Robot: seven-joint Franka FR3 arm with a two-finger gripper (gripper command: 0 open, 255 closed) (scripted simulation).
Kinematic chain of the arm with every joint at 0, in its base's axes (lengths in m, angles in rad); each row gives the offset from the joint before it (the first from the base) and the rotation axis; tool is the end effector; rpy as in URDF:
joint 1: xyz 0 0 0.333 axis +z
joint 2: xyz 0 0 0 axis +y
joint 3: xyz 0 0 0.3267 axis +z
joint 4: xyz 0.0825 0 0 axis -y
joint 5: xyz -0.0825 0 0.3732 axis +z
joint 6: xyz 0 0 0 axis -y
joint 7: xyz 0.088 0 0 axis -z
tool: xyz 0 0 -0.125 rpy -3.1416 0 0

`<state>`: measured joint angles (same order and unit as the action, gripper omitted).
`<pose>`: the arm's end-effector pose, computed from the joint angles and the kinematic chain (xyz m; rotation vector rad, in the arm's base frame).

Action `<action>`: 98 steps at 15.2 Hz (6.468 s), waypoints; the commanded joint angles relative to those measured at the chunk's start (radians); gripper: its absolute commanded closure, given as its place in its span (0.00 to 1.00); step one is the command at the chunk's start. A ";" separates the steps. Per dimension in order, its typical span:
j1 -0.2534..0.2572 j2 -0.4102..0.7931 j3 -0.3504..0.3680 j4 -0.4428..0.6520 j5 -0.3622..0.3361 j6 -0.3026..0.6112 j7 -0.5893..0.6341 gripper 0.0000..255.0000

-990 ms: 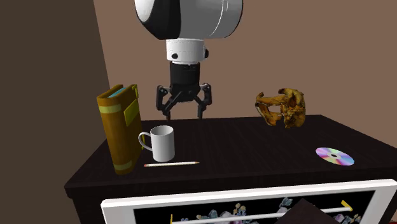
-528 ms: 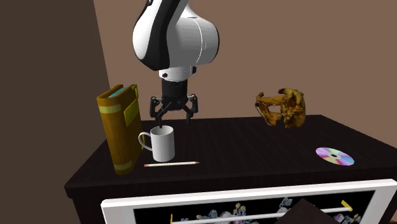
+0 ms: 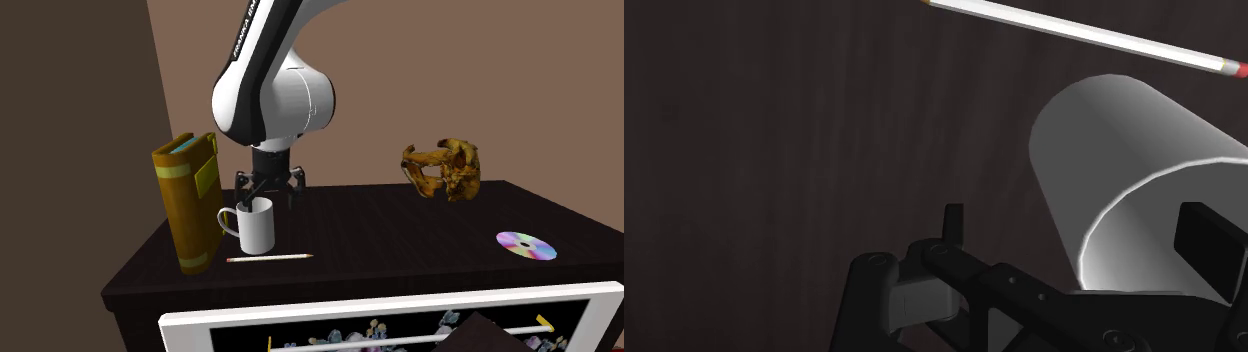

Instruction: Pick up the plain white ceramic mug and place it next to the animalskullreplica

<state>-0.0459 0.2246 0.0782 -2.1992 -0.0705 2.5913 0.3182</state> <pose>0.5681 0.0185 0.2981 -3.1041 0.3622 -0.2667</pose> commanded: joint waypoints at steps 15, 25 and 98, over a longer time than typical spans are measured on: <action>0.001 0.020 -0.002 0.003 -0.004 0.017 0.003 1.00; -0.003 -0.046 0.004 0.022 0.011 -0.067 -0.009 1.00; -0.338 -0.193 -0.400 0.433 0.187 -0.657 -0.824 1.00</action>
<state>-0.3696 0.0132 -0.3074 -1.7871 0.1061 1.9399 -0.4741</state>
